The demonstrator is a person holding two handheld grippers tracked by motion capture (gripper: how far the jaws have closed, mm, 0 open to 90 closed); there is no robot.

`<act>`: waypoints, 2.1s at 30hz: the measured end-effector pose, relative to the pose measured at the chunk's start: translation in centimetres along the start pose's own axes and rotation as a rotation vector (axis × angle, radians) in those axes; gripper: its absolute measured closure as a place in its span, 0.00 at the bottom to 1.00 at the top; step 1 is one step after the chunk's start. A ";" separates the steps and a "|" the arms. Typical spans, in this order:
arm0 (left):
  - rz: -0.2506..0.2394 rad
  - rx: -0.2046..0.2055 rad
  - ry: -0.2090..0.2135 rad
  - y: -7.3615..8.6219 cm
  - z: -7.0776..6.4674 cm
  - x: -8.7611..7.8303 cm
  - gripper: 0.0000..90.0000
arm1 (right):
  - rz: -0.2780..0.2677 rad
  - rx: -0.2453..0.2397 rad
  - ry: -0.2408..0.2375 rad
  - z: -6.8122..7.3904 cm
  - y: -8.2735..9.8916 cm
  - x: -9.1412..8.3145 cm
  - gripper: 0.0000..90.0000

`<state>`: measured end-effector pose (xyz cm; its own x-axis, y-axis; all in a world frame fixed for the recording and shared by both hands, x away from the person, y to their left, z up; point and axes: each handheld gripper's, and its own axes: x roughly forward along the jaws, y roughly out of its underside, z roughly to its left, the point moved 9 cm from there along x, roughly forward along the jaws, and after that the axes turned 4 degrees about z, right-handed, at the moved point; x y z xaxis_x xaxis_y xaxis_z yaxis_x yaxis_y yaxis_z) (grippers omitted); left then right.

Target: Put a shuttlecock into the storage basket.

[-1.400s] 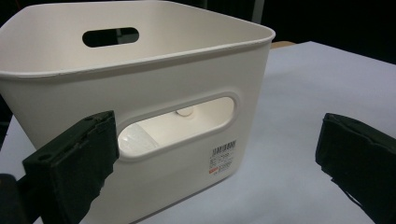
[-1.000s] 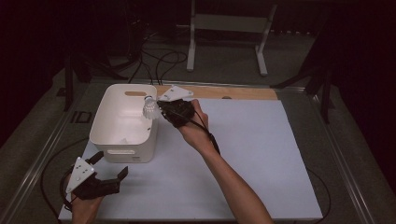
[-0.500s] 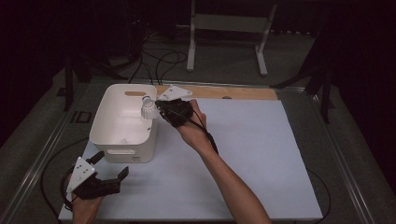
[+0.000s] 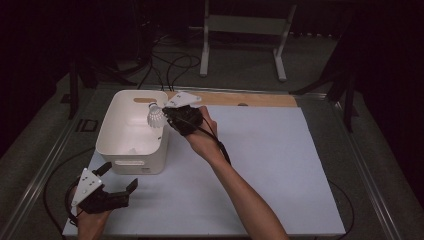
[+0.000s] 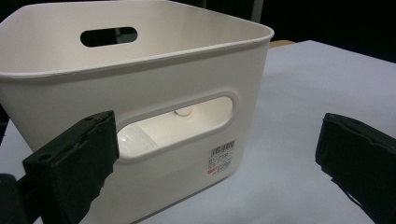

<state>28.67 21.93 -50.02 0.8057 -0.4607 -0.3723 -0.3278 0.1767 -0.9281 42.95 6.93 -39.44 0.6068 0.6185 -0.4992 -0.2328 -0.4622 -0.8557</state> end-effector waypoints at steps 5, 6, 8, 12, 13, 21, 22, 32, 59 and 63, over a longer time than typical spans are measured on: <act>-0.004 -0.001 0.000 0.0 0.0 0.0 0.00 | -0.001 -0.006 -0.008 0.3 -0.2 0.3 1.00; -0.004 -0.001 0.000 0.0 0.0 -0.1 0.00 | -0.001 -0.010 -0.009 0.4 -0.3 0.3 1.00; -0.004 -0.001 -0.001 0.0 0.1 -0.1 0.00 | -0.002 -0.012 -0.010 0.5 -0.2 0.3 1.00; 0.002 0.001 0.000 0.0 0.0 0.0 0.00 | 0.001 -0.019 -0.014 0.7 -0.1 0.4 1.00; 0.002 0.001 0.000 0.0 0.0 0.0 0.00 | 0.001 -0.019 -0.014 0.7 -0.1 0.4 1.00; -0.003 -0.002 0.001 0.0 0.0 0.0 0.00 | 0.004 0.015 -0.084 1.2 -0.1 0.7 0.43; -0.003 -0.002 0.001 0.0 0.0 0.0 0.00 | 0.011 0.030 -0.084 1.1 0.0 0.8 0.37; 0.003 0.001 0.003 0.0 -0.1 0.1 0.00 | 0.035 0.043 -0.052 0.1 1.0 0.4 0.15; 0.001 0.001 0.002 0.0 -0.1 0.1 0.00 | 0.068 0.078 -0.033 -1.6 4.9 -2.1 0.12; -0.001 -0.001 0.002 -0.1 -0.2 0.1 0.00 | 0.067 0.081 -0.031 -1.5 5.5 -2.5 0.12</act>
<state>28.72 21.72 -50.01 0.8048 -0.4627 -0.3717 -0.3278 0.1756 -0.9283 41.35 1.89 -42.70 0.5642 0.6077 -0.5589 -0.3339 -0.4512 -0.8276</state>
